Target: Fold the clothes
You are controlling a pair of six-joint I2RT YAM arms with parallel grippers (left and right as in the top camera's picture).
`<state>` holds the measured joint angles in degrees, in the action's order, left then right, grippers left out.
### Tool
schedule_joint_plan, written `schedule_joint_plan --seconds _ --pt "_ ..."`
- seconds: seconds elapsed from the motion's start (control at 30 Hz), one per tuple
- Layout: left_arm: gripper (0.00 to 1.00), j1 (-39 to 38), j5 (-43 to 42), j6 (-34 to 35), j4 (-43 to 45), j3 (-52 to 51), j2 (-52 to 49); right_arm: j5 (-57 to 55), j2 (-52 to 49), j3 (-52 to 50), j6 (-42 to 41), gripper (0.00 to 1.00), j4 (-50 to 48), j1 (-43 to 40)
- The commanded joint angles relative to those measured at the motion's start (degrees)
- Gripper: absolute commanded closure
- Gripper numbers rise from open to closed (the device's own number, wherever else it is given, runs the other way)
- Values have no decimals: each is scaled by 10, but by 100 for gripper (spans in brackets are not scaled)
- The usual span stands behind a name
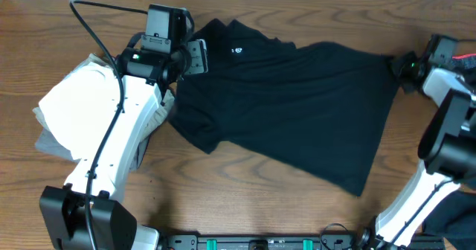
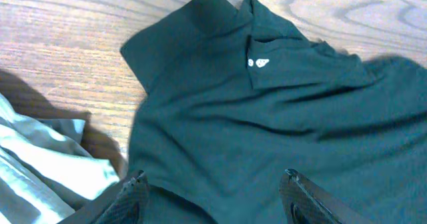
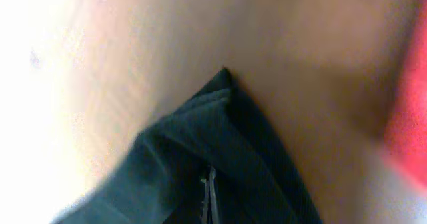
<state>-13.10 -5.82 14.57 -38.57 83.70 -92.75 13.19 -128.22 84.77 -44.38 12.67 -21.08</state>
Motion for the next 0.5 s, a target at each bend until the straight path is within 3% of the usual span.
schedule_joint_plan --seconds 0.0,0.23,0.47 --pt "34 0 0 -7 0 2 9 -25 -106 63 -16 99 40 2" --pt "34 0 0 -7 0 2 9 15 -130 268 96 99 151 -17" --pt "34 0 0 -10 -1 2 9 220 -67 404 285 73 338 -57"
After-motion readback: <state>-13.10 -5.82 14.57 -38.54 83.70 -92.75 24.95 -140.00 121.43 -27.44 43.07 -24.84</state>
